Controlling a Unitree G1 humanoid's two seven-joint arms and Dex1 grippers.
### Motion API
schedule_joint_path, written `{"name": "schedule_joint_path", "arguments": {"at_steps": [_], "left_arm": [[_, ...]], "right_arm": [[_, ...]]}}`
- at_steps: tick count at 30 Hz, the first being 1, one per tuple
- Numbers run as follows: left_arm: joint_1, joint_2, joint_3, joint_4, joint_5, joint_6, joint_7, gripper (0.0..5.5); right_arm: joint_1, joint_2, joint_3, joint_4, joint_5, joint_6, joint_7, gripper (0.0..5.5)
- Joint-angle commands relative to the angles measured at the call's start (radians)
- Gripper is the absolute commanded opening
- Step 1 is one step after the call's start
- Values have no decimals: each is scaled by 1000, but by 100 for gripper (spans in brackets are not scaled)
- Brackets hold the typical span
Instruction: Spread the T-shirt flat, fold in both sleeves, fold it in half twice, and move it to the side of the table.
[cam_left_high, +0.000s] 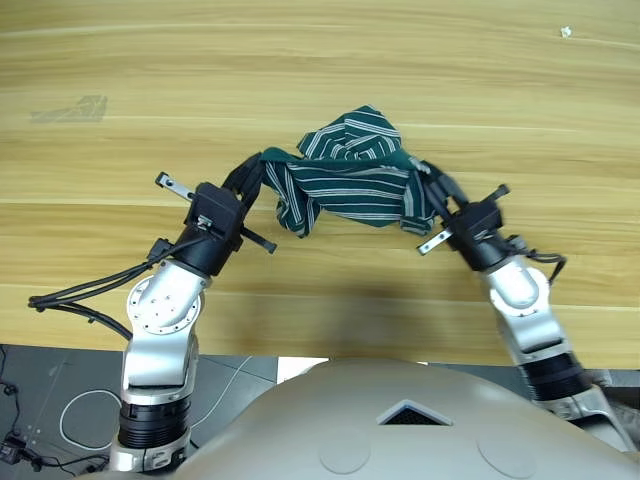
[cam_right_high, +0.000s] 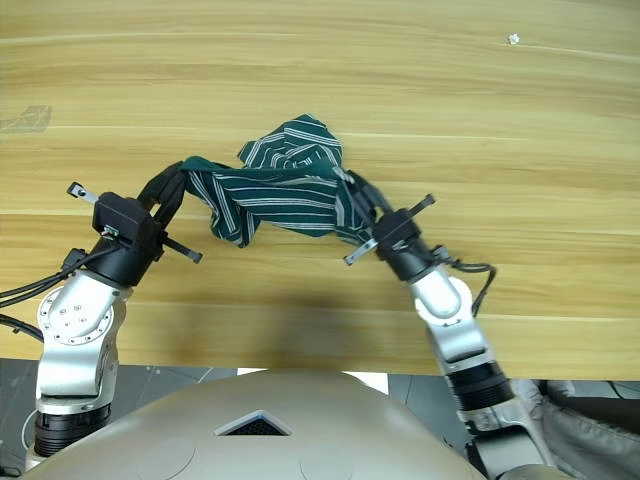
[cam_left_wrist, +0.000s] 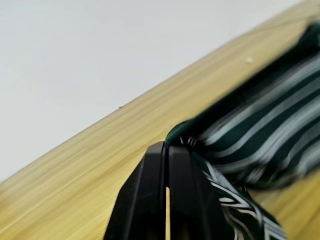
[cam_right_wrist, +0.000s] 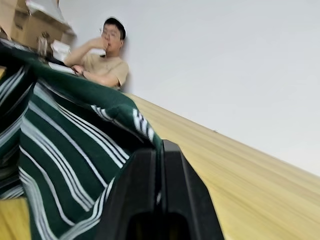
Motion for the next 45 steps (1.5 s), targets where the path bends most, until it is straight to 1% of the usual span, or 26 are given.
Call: {"name": "schedule_joint_path", "arguments": {"at_steps": [1, 4, 7, 9, 10, 11, 13, 14, 15, 16, 17, 18, 20, 22, 24, 27, 29, 32, 35, 37, 39, 40, 41, 42, 43, 45], "left_arm": [[-17, 171, 90, -86, 0, 43, -136, 0], [-136, 284, 138, -165, -119, 154, -252, 0], [-373, 364, 130, -105, -177, 273, -310, 0], [-649, 384, 67, 53, -160, 348, -328, 0], [-821, 373, 17, 176, -122, 374, -331, 0], [-982, 353, -37, 313, -68, 372, -332, 0], [-1313, 282, -146, 657, 65, 301, -311, 0], [-1505, 213, -200, 908, 167, 213, -189, 0], [-1662, 147, -231, 1128, 228, 167, -78, 0], [-1805, 94, -289, 1335, 318, 99, 51, 0], [-1932, 52, -343, 1508, 394, 70, 182, 0], [-2017, 27, -390, 1615, 450, 56, 265, 0], [-2138, -8, -459, 1721, 519, 36, 360, 0], [-2237, -29, -486, 1765, 538, 18, 409, 0], [-2300, -23, -496, 1799, 542, 10, 441, 0], [-2347, -6, -506, 1856, 545, -9, 462, 0], [-2340, -16, -518, 1885, 554, -36, 441, 0], [-2303, -39, -545, 1922, 590, -79, 402, 0], [-2277, -40, -528, 1945, 603, -91, 391, 0], [-2206, -57, -538, 1939, 610, -141, 314, 0], [-2052, -91, -554, 1890, 594, -250, 189, 0], [-1925, -99, -562, 1810, 563, -320, 104, 0], [-1838, -100, -563, 1745, 541, -364, 44, 0], [-1702, -81, -566, 1605, 502, -385, -14, 0], [-1505, -44, -575, 1391, 446, -378, -79, 0], [-1110, 27, -557, 983, 351, -304, -126, 0]], "right_arm": [[-74, -206, -201, -202, 331, 248, 164, 2], [-164, -299, -285, -254, 451, 406, 231, 2], [-323, -335, -302, -210, 456, 493, 298, 2], [-541, -318, -279, -64, 418, 545, 331, 2], [-685, -295, -250, 60, 371, 558, 354, 2], [-827, -263, -217, 203, 310, 550, 371, 2], [-1126, -183, -148, 562, 152, 472, 377, 2], [-1284, -138, -109, 784, 54, 405, 339, 2], [-1412, -103, -75, 972, -33, 346, 282, 2], [-1531, -74, -36, 1141, -121, 295, 183, 2], [-1632, -62, -1, 1267, -195, 269, 73, 2], [-1699, -62, 25, 1339, -248, 251, -10, 2], [-1793, -77, 39, 1403, -293, 227, -113, 2], [-1871, -93, 49, 1432, -329, 199, -204, 2], [-1927, -94, 58, 1460, -355, 183, -267, 2], [-1965, -83, 65, 1504, -394, 149, -285, 2], [-1952, -72, 82, 1528, -435, 116, -278, 2], [-1912, -60, 84, 1562, -491, 74, -265, 2], [-1886, -48, 64, 1587, -534, 52, -250, 2], [-1811, -29, 54, 1583, -541, 7, -184, 2], [-1645, -5, 39, 1550, -514, -88, -63, 2], [-1516, 10, 32, 1506, -484, -151, 18, 2], [-1429, 18, 22, 1471, -464, -191, 74, 2], [-1310, 28, 13, 1402, -427, -219, 136, 2], [-1139, 33, 11, 1275, -368, -226, 203, 2], [-783, 27, 7, 954, -237, -166, 284, 2]]}}
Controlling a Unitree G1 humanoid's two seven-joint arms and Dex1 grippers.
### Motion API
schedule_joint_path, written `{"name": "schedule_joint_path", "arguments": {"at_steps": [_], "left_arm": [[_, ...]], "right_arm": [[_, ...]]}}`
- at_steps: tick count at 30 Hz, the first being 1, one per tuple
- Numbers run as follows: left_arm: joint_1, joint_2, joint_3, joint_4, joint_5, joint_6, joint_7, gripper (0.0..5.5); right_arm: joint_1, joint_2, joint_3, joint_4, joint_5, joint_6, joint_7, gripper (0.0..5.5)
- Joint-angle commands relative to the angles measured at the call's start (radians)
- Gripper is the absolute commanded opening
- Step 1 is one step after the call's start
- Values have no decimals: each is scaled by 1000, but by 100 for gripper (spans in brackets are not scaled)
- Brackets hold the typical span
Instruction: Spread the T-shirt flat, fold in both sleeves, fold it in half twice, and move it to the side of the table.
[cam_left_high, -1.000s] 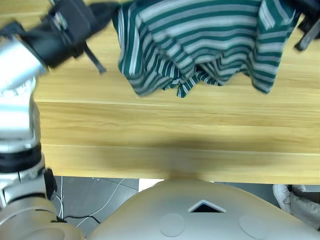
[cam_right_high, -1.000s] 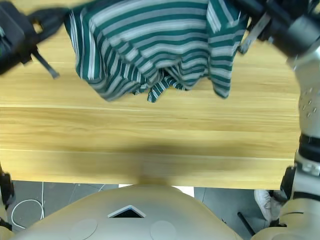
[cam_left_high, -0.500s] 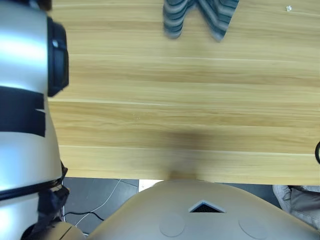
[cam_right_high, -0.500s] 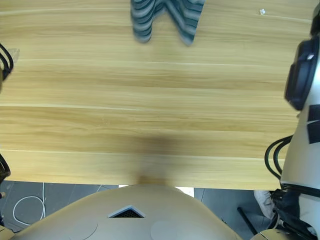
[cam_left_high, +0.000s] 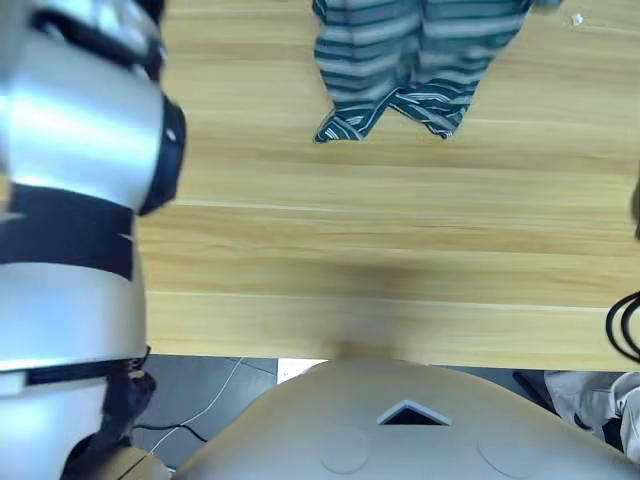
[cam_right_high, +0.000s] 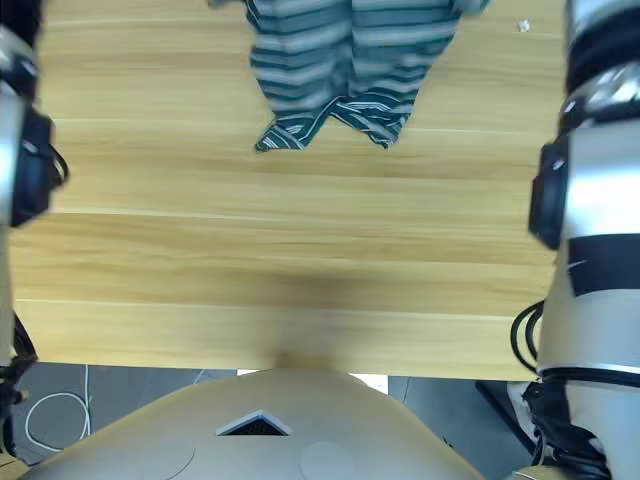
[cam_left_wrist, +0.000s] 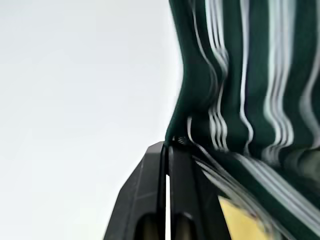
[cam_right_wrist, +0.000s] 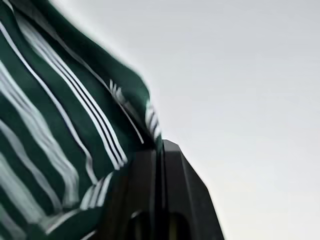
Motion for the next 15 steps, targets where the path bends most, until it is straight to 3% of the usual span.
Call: {"name": "schedule_joint_path", "arguments": {"at_steps": [1, 4, 15], "left_arm": [[735, 143, 19, -775, -190, 90, -147, 0], [907, 201, 130, -967, -211, 166, -151, 0], [1009, 380, 547, -1567, -408, 534, -311, 0]], "right_arm": [[650, -6, -24, -594, 258, 58, 199, 2], [758, -35, -79, -769, 316, 120, 196, 2], [865, -180, -372, -1391, 626, 409, 235, 2]]}}
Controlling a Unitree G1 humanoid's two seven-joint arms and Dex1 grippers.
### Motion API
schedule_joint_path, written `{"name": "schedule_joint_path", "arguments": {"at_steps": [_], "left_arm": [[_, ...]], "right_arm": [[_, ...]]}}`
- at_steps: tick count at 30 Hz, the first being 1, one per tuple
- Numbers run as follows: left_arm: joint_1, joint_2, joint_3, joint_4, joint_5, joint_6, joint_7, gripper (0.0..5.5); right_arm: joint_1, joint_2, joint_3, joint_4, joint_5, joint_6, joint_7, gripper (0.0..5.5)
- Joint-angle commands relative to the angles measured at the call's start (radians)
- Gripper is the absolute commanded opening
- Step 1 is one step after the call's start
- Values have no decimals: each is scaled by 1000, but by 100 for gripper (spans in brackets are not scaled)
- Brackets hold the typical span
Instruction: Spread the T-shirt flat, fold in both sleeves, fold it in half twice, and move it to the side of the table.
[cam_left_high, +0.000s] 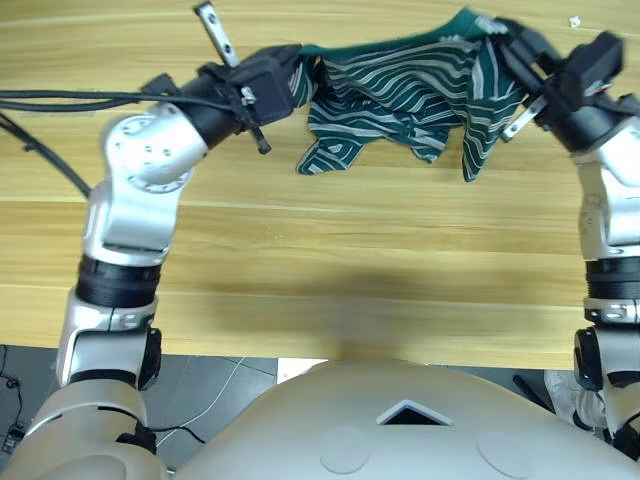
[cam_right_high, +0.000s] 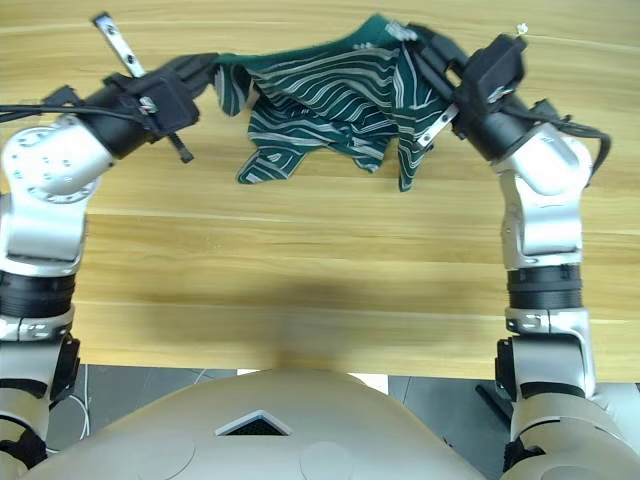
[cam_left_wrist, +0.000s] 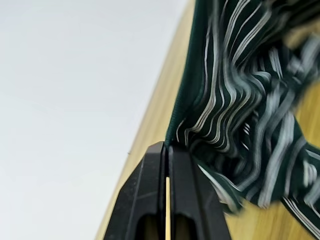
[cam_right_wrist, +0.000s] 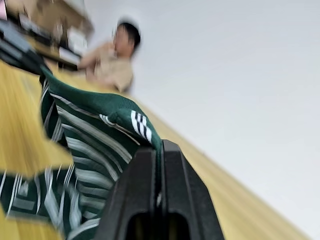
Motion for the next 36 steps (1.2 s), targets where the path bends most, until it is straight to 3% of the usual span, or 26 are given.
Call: {"name": "schedule_joint_path", "arguments": {"at_steps": [1, 4, 12, 16, 18, 21, 23, 25, 27, 30, 33, 36], "left_arm": [[-39, 108, 144, -177, -83, 143, -87, 0], [-191, 194, 191, -206, -141, 239, -156, 0], [-492, 261, 128, -188, -217, 379, -247, 0], [-611, 245, 75, -72, -222, 396, -265, 0], [-704, 230, -5, 110, -151, 302, -276, 0], [-980, 102, -161, 609, 36, 92, -175, 0], [-1201, -38, -276, 1059, 214, -54, 69, 0], [-1377, -149, -317, 1384, 302, -96, 346, 0], [-1473, -194, -288, 1524, 287, -80, 501, 0], [-1545, -211, -294, 1610, 287, -86, 583, 0], [-1555, -227, -272, 1655, 255, -134, 552, 0], [-1493, -241, -287, 1688, 263, -233, 419, 0]], "right_arm": [[-6, -101, -134, -207, 89, 135, 1, 2], [-93, -162, -199, -257, 107, 231, -21, 2], [-309, -249, -249, -315, 164, 425, -16, 2], [-405, -218, -182, -228, 142, 461, 11, 2], [-533, -166, -99, -44, 59, 416, 38, 2], [-833, -54, 16, 448, -150, 252, 0, 2], [-1039, 6, 97, 845, -337, 96, -169, 2], [-1178, 22, 205, 1104, -521, 25, -408, 2], [-1256, 23, 245, 1212, -595, 20, -539, 2], [-1337, 17, 252, 1276, -624, 13, -608, 2], [-1356, 30, 248, 1317, -638, -36, -615, 2], [-1296, 42, 254, 1355, -677, -114, -574, 2]]}}
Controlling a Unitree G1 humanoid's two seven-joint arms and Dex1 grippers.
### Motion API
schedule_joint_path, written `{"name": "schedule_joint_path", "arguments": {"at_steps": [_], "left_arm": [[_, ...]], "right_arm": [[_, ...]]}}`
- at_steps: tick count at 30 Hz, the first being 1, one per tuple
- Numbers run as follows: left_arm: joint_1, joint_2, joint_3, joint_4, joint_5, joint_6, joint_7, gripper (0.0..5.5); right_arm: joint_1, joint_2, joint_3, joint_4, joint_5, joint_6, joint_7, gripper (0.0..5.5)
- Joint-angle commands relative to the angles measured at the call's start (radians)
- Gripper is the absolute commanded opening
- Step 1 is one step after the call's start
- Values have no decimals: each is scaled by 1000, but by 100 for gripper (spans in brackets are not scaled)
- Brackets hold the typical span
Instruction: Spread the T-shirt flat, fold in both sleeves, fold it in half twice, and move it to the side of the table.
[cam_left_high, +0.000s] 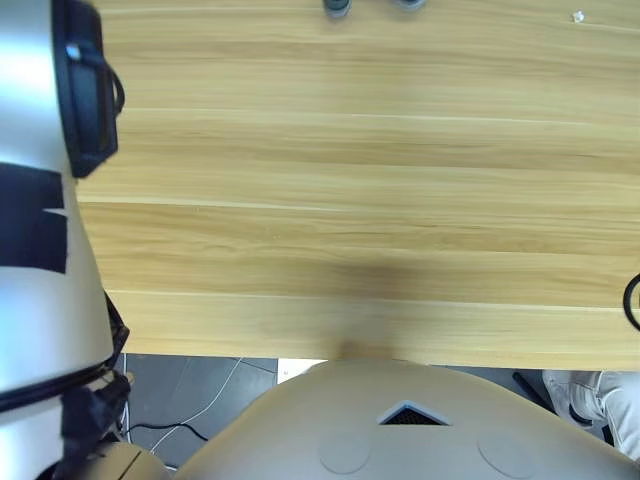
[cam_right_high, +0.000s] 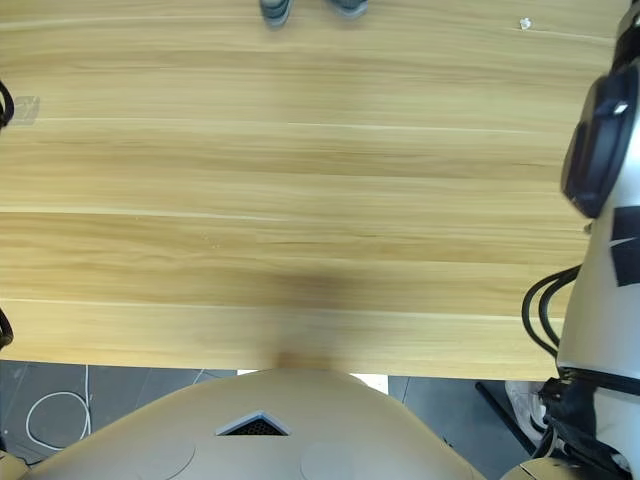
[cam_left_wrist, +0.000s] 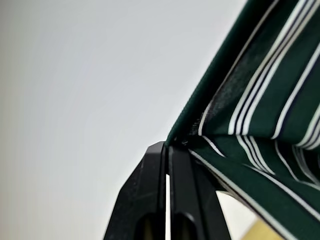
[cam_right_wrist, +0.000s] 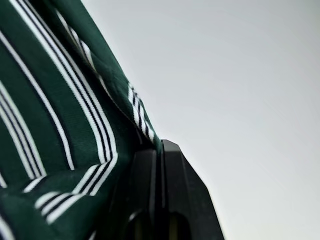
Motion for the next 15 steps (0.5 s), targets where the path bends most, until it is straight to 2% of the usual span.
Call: {"name": "schedule_joint_path", "arguments": {"at_steps": [1, 4, 5, 7, 8, 11, 13, 15], "left_arm": [[81, 28, -12, 46, 26, -123, -168, 0], [233, 74, -28, -3, 23, -247, -328, 0], [337, 103, -32, -70, 4, -311, -400, 0], [653, 196, -29, -371, -70, -402, -521, 0], [847, 247, -16, -578, -131, -405, -569, 0], [1178, 334, 33, -950, -221, -352, -621, 0], [1314, 393, 88, -1126, -260, -309, -640, 0], [1367, 437, 176, -1247, -301, -245, -656, 0]], "right_arm": [[88, -24, 23, 58, -75, -113, 36, 2], [209, -34, 25, 42, -87, -221, 111, 2], [283, -38, 11, 21, -66, -269, 154, 2], [497, -68, 32, -80, -65, -421, 224, 2], [633, -83, 20, -160, -17, -475, 288, 2], [890, -132, -9, -350, 76, -536, 398, 2], [1013, -169, -37, -485, 147, -537, 448, 2], [1059, -194, -90, -564, 220, -510, 481, 2]]}}
